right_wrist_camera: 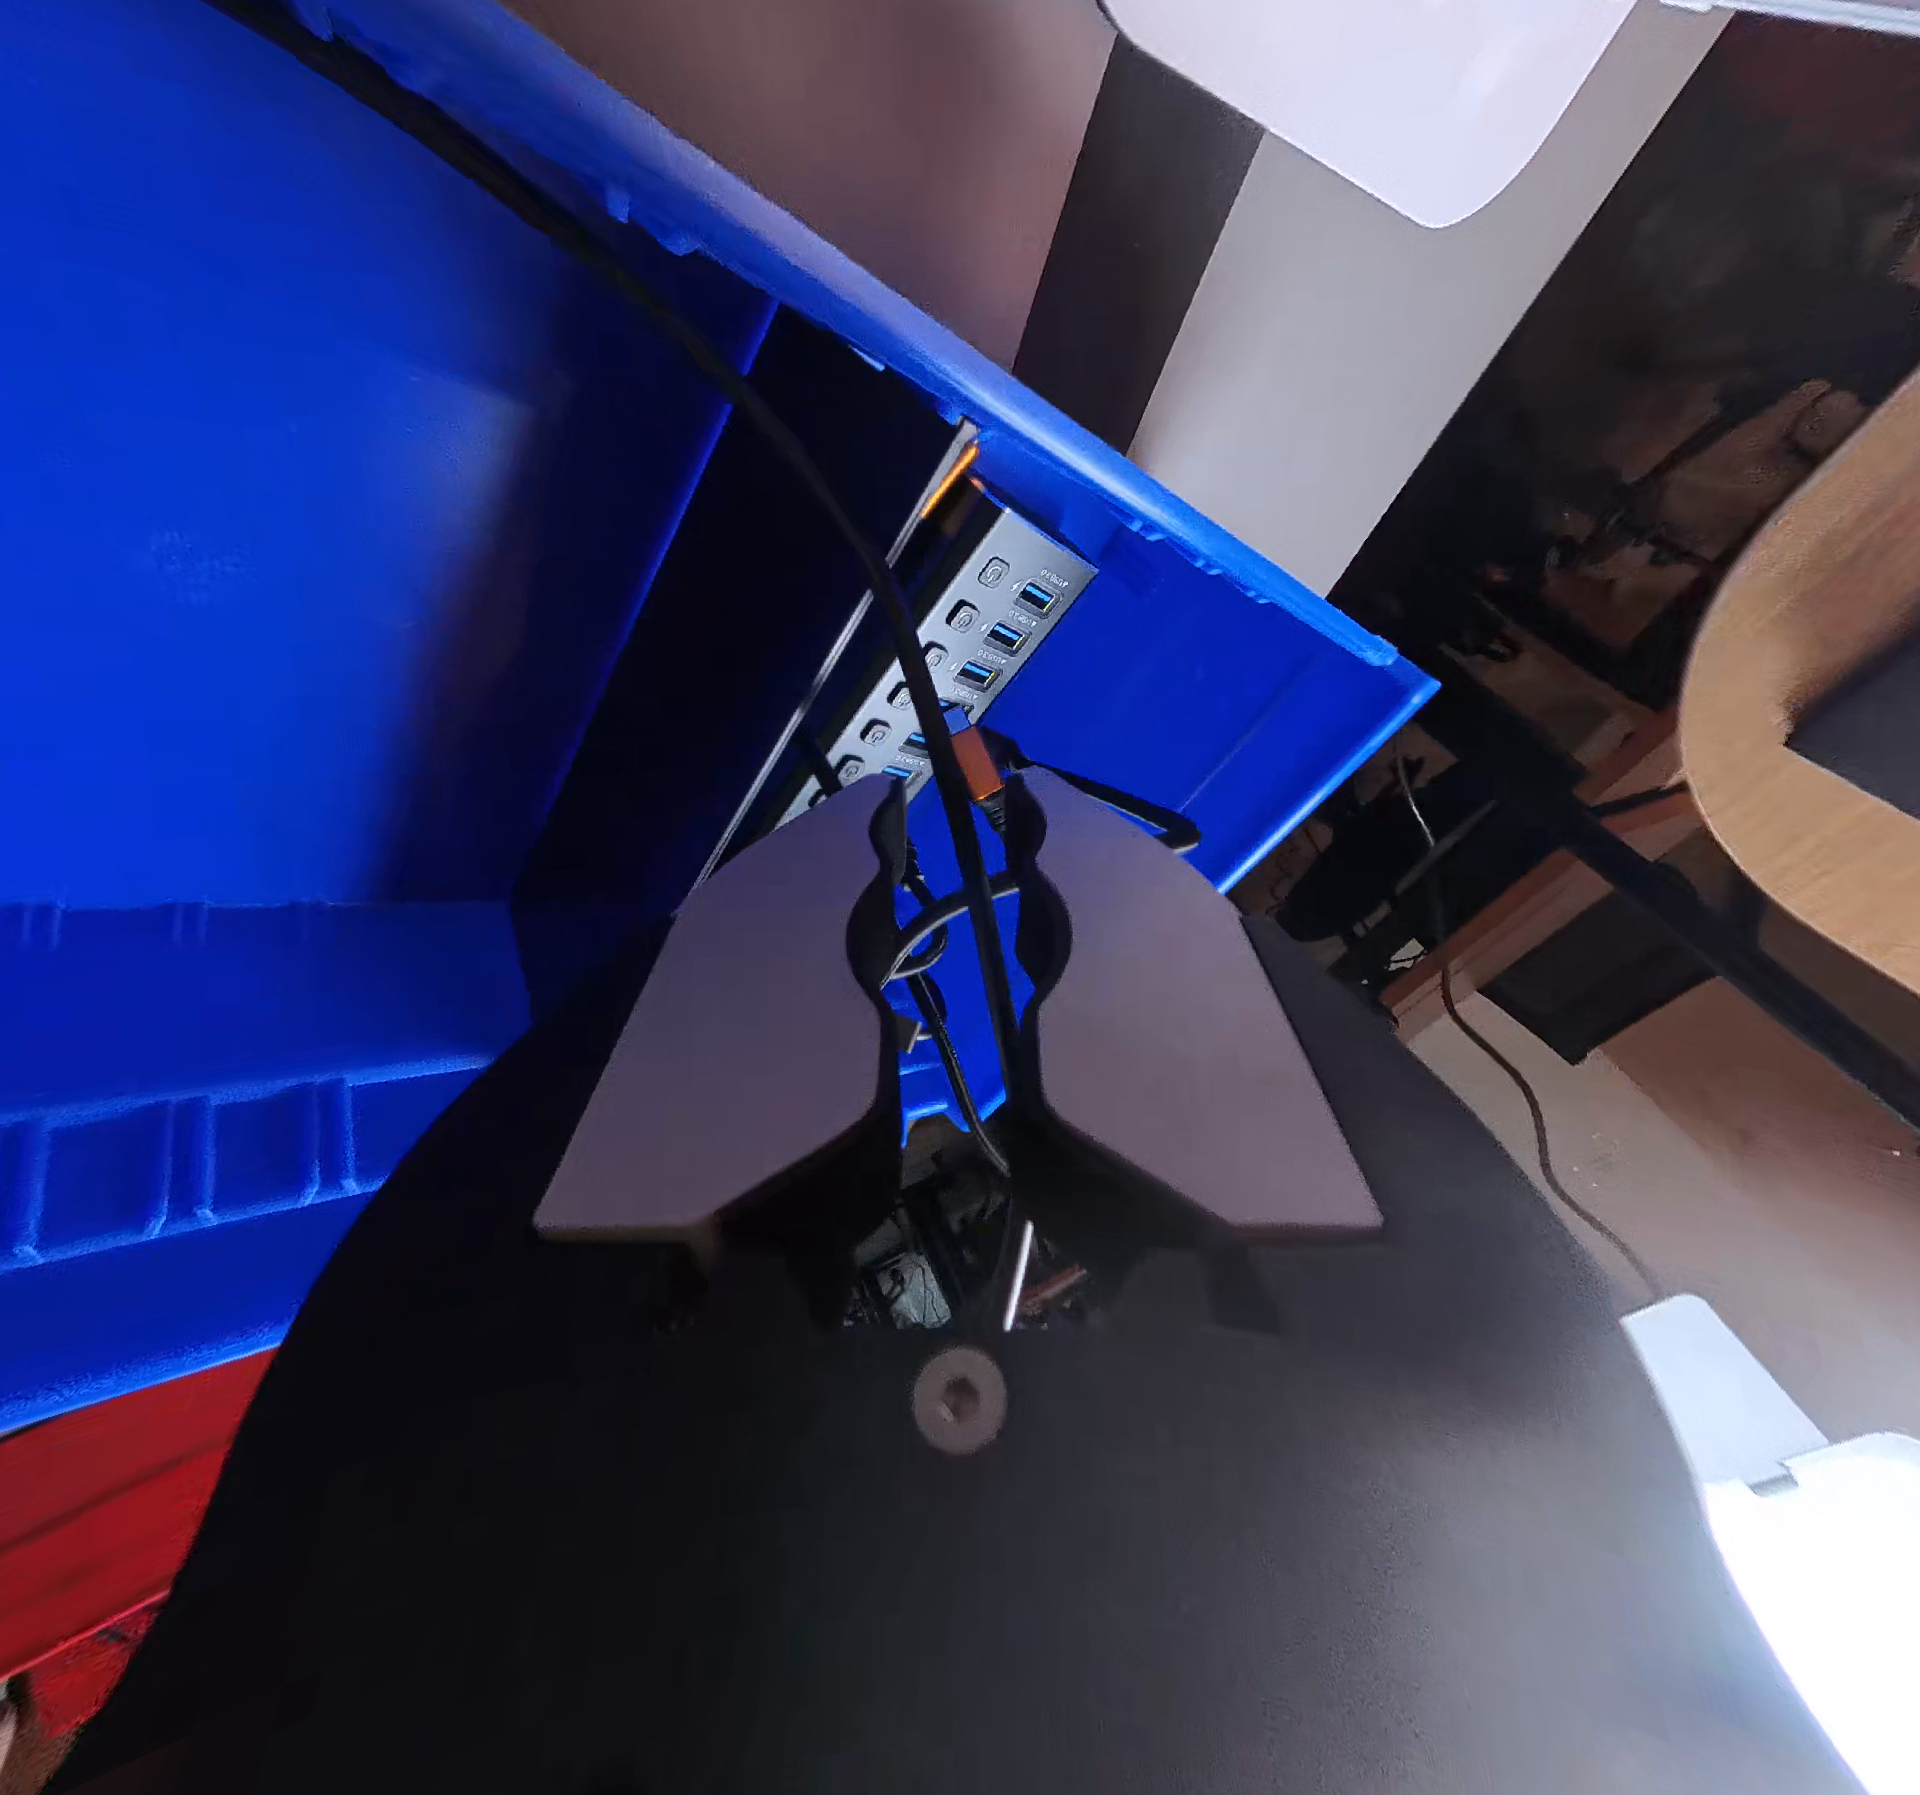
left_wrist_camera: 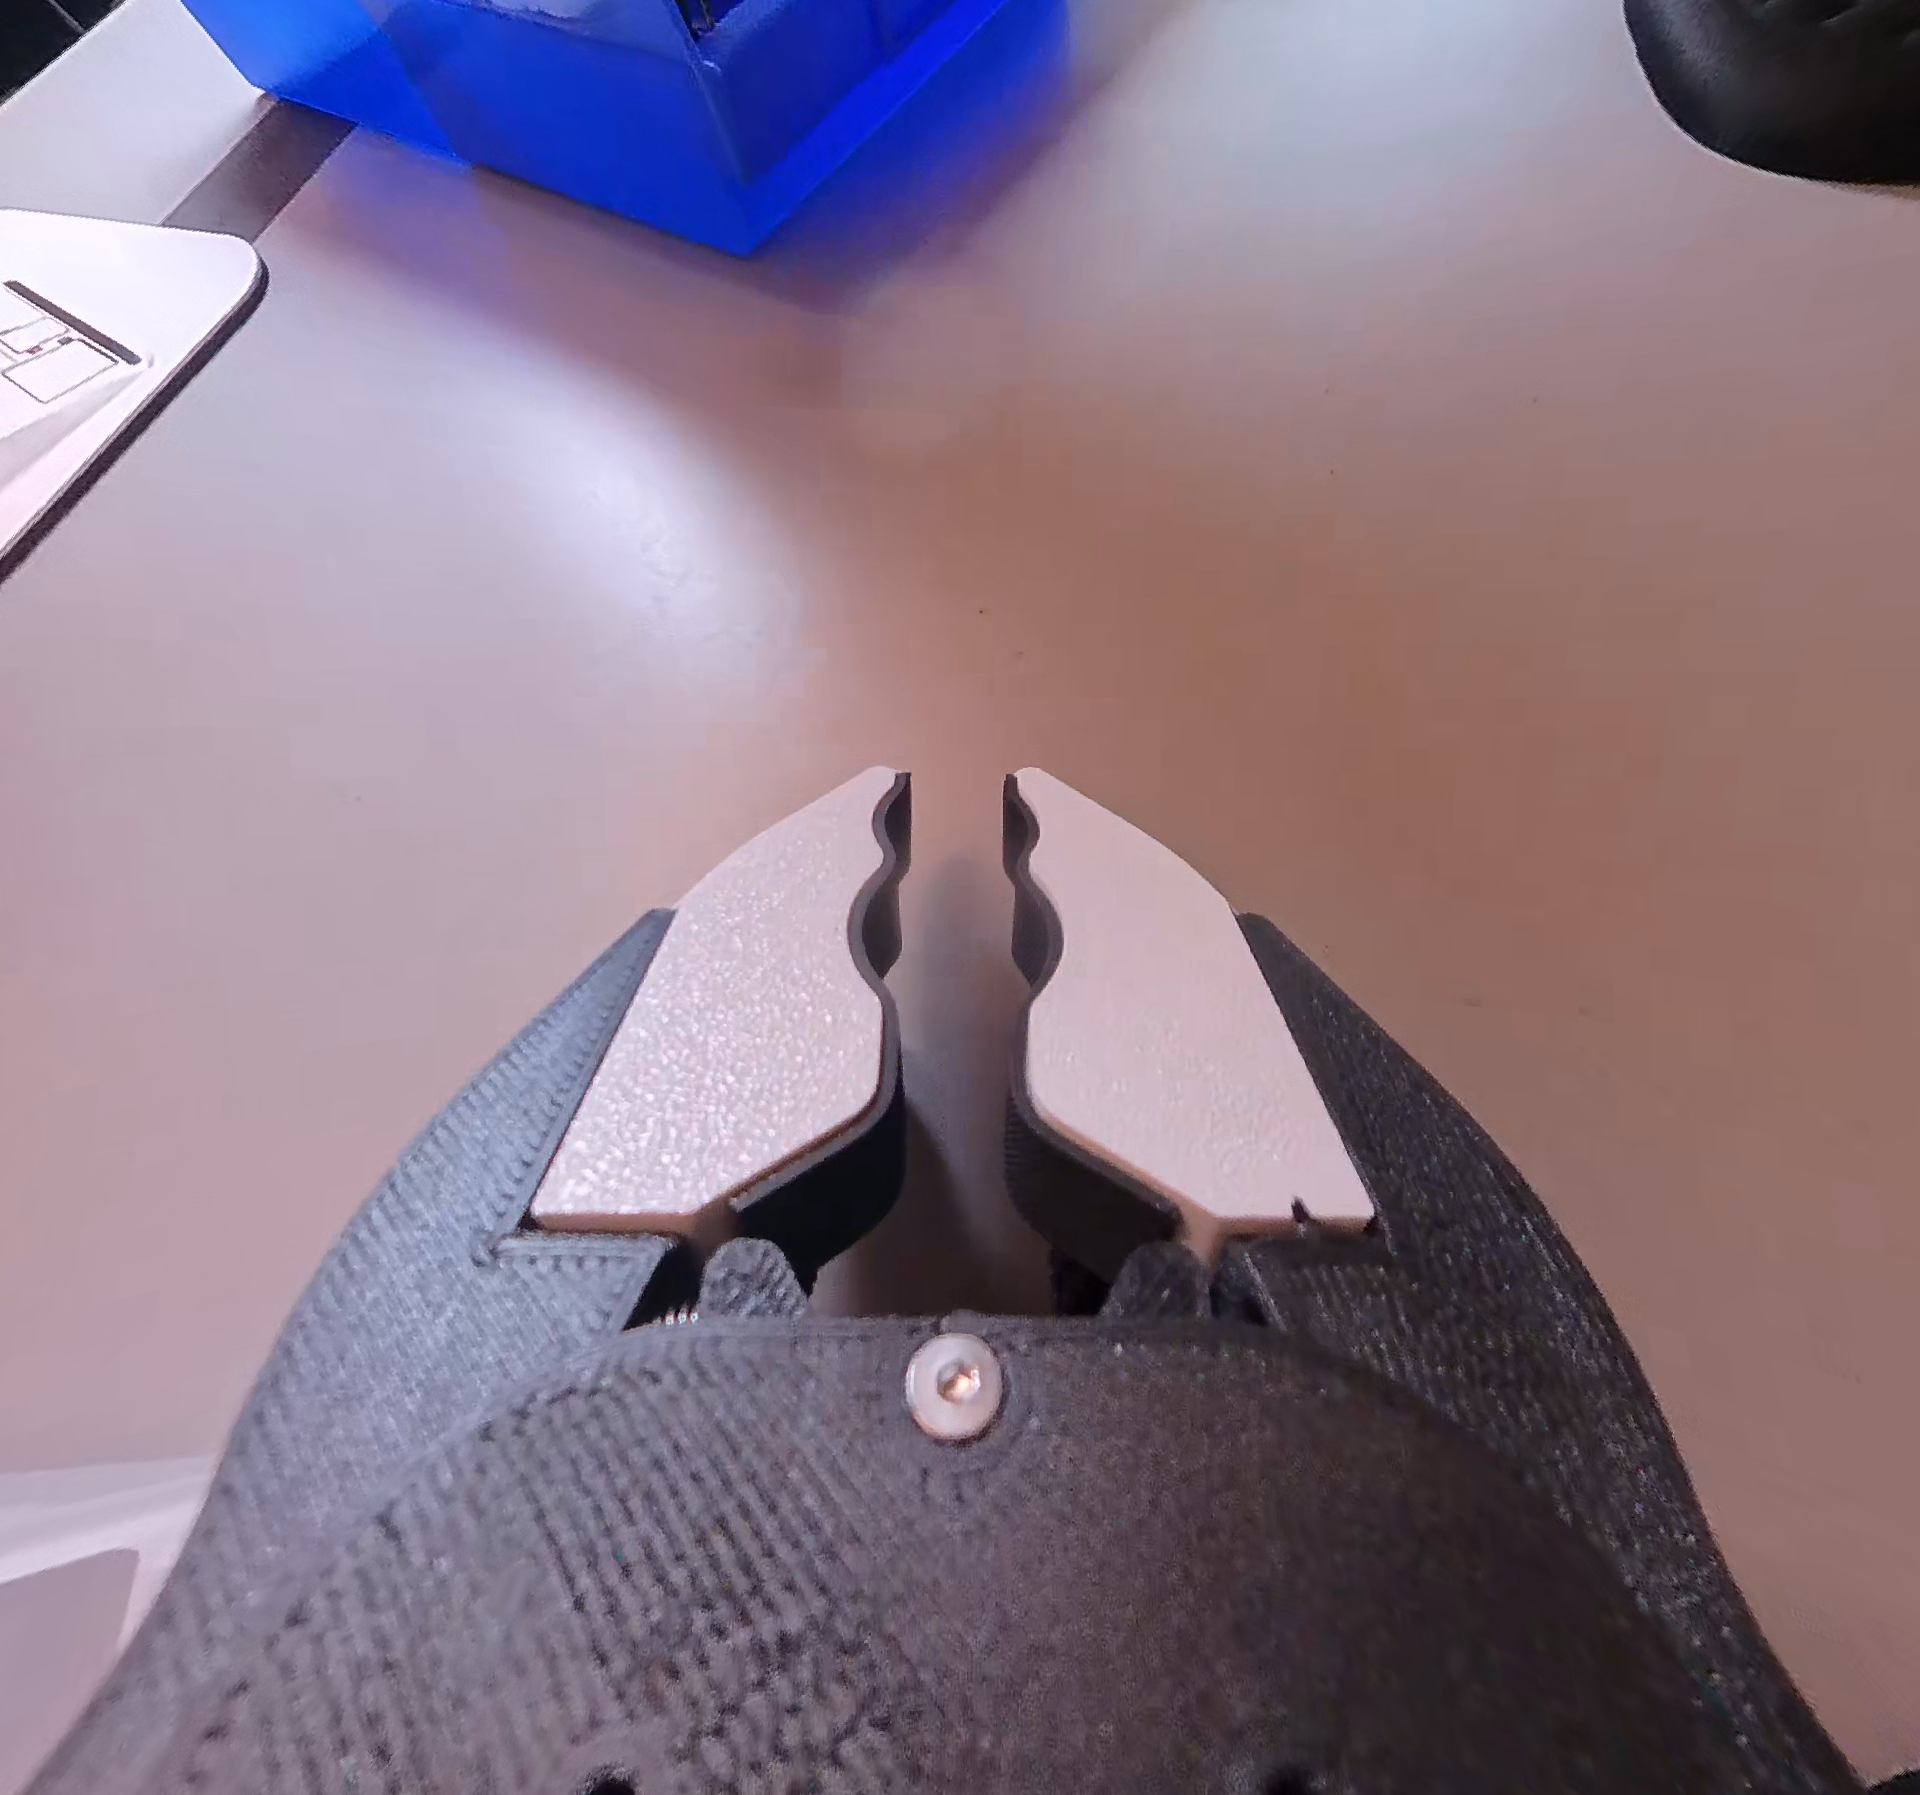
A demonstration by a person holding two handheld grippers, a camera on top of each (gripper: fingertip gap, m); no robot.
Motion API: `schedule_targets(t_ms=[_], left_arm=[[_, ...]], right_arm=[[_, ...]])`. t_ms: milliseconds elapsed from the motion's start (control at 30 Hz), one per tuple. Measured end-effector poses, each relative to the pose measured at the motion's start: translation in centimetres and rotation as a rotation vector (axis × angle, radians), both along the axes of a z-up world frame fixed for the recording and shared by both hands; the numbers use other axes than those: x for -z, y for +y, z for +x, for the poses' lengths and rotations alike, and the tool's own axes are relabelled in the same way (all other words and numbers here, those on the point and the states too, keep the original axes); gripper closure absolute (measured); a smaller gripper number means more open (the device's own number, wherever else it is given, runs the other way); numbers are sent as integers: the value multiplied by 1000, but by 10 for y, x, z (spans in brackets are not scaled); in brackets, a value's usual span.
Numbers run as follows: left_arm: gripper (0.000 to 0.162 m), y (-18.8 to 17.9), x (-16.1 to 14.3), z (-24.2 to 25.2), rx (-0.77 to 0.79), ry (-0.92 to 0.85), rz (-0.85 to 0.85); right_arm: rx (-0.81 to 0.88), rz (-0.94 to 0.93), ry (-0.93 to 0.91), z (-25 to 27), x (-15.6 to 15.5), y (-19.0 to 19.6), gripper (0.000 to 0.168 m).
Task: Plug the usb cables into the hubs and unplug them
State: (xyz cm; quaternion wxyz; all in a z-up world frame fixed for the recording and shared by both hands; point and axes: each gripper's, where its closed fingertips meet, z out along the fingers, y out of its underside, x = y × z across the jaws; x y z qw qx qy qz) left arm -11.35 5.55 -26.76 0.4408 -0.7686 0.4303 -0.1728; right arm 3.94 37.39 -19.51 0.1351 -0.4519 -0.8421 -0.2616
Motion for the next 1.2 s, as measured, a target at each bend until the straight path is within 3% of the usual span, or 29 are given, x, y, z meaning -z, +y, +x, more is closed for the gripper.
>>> schedule_targets(t_ms=[33, 133, 200, 433, 500, 600, 667, 767, 833, 867, 1000, 1200], left_arm=[[145, 0, 0, 0, 0, -1, 0], [145, 0, -1, 0, -2, -7, -3], [145, 0, -1, -1, -3, -9, -5], [145, 0, 0, 0, 1, 5, -6], [145, 0, 0, 0, 1, 7, -4], [145, 0, 0, -1, -1, 6, -5], [145, 0, 0, -1, -1, 2, -8], [145, 0, 1, 0, 2, 8, -9], [145, -1, 1, 0, 4, 14, -9], [145, -1, 1, 0, 5, 15, -7], [145, 0, 0, -1, 0, 3, -6], [145, 0, -1, -1, -2, -4, -6]], right_arm=[[3, 8, -16, 1, 2, 2, 160], [29, -10, 13, -2, -4, 4, 164], [66, 36, 77, -1, -27, 15, 164], [232, 599, 10, 60, -118, 92, 165], [239, 726, -32, 69, -123, 101, 165], [167, 781, -108, 64, -102, 97, 165], [73, 743, -142, 50, -76, 83, 165], [-51, 546, -83, 23, -32, 52, 164], [-57, 422, -2, 11, -17, 38, 161], [-27, 375, 41, 8, -16, 35, 151], [63, 120, 359, -11, -39, 15, 131], [146, -132, 971, -27, -126, -37, 122]])
